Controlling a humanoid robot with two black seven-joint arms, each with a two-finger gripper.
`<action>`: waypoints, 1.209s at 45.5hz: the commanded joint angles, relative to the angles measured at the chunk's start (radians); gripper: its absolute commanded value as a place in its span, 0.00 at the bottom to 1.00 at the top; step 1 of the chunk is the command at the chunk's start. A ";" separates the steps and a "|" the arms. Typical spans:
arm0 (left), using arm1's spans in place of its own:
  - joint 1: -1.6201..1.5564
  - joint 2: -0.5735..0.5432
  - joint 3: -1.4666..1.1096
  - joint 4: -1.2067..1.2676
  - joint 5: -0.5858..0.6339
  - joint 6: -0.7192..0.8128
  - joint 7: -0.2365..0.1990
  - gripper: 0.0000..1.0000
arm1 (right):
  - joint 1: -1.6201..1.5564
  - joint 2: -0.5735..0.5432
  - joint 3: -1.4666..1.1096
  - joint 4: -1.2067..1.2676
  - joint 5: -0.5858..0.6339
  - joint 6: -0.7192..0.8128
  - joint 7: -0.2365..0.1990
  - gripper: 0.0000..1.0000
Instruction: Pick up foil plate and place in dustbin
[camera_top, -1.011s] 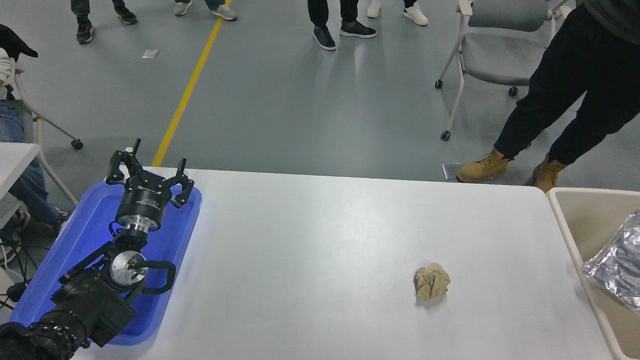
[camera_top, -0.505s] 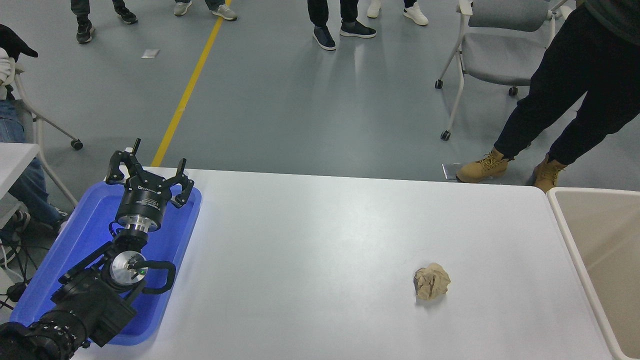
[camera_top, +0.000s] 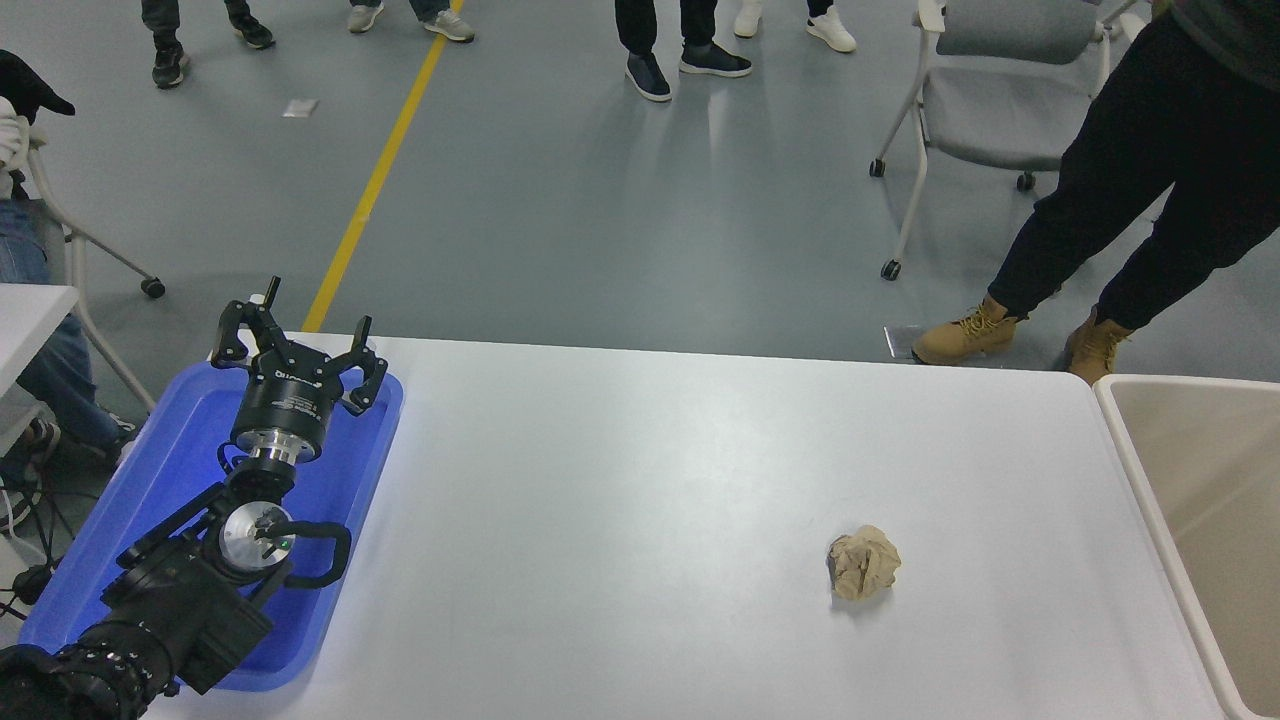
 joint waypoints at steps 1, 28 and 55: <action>0.000 0.000 0.000 0.000 -0.001 -0.001 0.000 1.00 | 0.304 0.010 -0.137 0.139 -0.002 0.043 -0.001 1.00; 0.000 0.000 0.000 0.000 -0.001 -0.001 0.000 1.00 | 0.743 0.207 -0.384 0.616 -0.056 0.242 -0.001 1.00; 0.000 0.000 0.000 0.000 -0.001 0.001 0.000 1.00 | 1.019 0.247 -0.453 0.923 -0.133 0.664 0.000 1.00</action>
